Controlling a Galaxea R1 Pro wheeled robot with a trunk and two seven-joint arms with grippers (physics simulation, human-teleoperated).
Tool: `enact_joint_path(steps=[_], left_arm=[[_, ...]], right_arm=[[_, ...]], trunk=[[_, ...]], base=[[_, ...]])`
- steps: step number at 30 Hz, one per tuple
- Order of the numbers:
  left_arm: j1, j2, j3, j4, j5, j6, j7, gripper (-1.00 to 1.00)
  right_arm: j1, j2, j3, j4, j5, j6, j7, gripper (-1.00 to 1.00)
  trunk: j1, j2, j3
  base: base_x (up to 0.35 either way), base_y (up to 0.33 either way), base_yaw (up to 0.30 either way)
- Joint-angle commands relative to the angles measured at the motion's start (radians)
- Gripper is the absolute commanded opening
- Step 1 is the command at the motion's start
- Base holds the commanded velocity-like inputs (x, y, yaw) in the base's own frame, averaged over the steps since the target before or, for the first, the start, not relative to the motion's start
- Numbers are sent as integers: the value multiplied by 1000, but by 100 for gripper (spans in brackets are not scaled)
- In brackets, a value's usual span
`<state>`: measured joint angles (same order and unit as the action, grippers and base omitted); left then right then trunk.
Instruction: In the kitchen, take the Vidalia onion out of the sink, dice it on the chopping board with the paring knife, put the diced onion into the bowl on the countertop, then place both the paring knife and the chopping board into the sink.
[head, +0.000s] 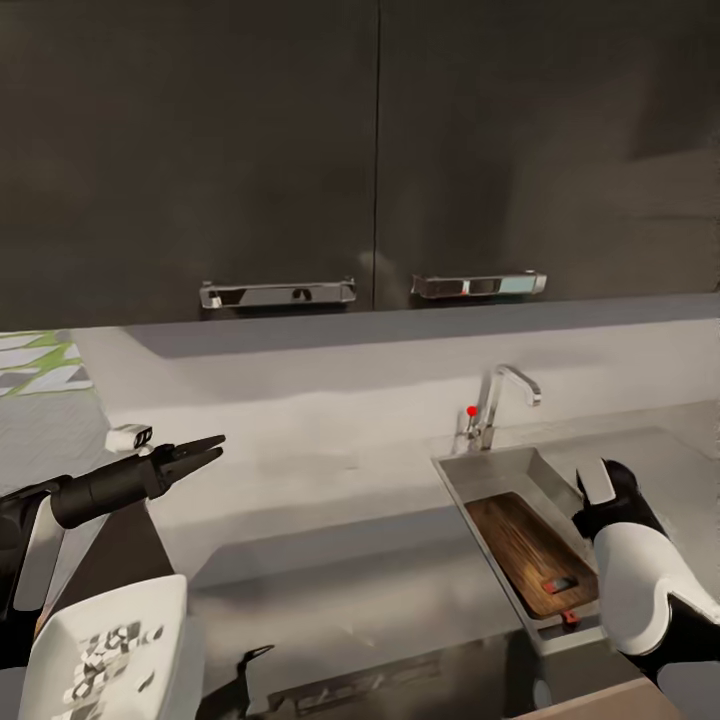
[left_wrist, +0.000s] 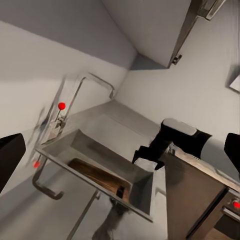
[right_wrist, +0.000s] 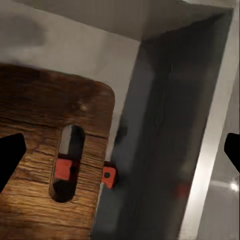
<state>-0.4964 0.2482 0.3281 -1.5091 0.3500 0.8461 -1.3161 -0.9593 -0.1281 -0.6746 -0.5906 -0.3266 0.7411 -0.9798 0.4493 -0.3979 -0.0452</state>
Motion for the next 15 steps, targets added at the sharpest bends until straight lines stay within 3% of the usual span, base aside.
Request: enact_joint_path(steps=[1,5,7,13,15], left_arm=[[-1,0,0,0,2,10,-2,100],[-1,0,0,0,2,10,-2,100],[-1,1,0,0,2,10,-2,100],[-1,1,-1,0,4,10,-2,100],[-1,2,-1,0,4,10,-2,100]], right_arm=[[-1,13,37,-21,-14,55,-2,100],[-1,62,72,-80,-22,181,41,100],[-1,101,79,-152,-24,306,79,100],[-1,183,83,-371,-24,306,185,100],[-1,196,84,-431,-24,306,217,100]], trunk=[[1,-2,-1],[1,-2,6],[1,-2,9],[1,-2,19],[1,-2,22]], base=[[0,0,-65],[0,0,-65],[0,0,-67],[0,0,-73],[0,0,-83]])
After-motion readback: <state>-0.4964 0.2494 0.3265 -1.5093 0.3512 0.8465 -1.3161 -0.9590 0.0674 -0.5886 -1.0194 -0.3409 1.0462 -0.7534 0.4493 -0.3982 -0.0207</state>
